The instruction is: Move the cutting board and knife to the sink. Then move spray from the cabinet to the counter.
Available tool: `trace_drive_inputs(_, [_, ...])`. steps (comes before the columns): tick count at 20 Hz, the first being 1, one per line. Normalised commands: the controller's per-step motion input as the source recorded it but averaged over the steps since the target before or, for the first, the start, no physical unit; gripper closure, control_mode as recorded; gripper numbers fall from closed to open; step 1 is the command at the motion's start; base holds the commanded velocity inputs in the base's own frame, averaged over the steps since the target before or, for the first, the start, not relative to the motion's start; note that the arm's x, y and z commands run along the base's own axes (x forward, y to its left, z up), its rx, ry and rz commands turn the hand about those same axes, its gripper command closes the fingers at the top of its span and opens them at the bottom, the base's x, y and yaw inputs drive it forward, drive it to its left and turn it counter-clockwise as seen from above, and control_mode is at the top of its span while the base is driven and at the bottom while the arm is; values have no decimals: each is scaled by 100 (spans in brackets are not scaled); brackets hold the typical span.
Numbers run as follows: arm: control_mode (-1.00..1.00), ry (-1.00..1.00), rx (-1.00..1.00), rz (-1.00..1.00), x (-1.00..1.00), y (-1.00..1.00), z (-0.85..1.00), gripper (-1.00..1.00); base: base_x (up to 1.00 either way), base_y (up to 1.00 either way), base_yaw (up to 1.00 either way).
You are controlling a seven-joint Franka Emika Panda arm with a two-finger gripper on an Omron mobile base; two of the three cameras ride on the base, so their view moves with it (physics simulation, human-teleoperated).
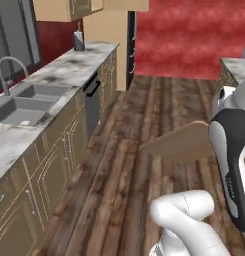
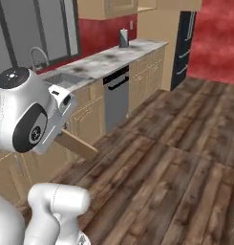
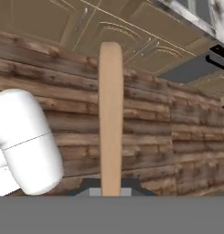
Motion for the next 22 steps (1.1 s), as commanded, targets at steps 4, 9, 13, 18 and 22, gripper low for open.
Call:
trace_drive_inputs(4, [100, 0, 0, 0, 0, 0, 0, 100, 36, 3, 82])
trace_drive_inputs(9, [100, 0, 0, 0, 0, 0, 0, 100, 87, -48, 60])
trace_drive_inputs(13, [100, 0, 0, 0, 0, 0, 0, 100, 100, -69, 51])
trace_drive_inputs(18, [100, 0, 0, 0, 0, 0, 0, 100, 100, -63, 54])
trace_drive_inputs(22, [100, 0, 0, 0, 0, 0, 0, 100, 96, -55, 55])
